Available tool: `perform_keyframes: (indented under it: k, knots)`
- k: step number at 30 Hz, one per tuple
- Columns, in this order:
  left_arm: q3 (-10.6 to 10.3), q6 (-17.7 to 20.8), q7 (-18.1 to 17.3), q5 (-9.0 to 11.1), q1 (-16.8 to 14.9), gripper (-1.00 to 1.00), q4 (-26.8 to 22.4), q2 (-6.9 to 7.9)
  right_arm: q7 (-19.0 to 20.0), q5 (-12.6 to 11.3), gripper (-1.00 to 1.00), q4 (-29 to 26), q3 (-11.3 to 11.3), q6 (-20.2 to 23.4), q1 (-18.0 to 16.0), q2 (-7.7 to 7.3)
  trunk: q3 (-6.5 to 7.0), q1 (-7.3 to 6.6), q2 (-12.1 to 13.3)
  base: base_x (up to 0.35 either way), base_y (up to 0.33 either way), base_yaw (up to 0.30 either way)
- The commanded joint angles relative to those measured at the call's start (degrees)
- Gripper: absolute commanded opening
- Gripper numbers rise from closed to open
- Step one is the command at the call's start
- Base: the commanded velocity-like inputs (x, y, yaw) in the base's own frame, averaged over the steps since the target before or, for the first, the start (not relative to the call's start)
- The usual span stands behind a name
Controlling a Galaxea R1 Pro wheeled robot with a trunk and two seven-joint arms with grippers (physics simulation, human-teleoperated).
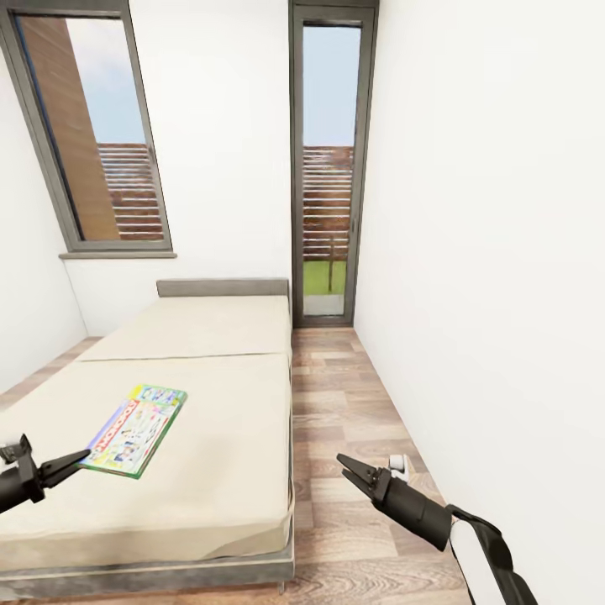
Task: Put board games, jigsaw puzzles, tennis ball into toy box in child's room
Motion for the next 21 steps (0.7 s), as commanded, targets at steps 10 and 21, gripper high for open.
perform_keyframes:
  k: [10, 21]
  knots:
    - [-3.75, 0.55, -6.92, -0.17, 0.0, -1.0, -0.04, 3.43, 0.23, 0.24, 1.0, 0.54, -0.07, -3.15, 0.08, -0.01, 1.74, -2.21, 4.0, 0.0, 0.0, 0.0]
    - [-4.35, 0.53, -6.92, -0.3, 0.0, -1.0, -0.04, 4.0, 0.09, 0.1, 1.0, 0.17, -0.07, -3.21, 0.09, 0.0, 3.71, -4.62, 8.41, 0.0, 0.0, 0.0]
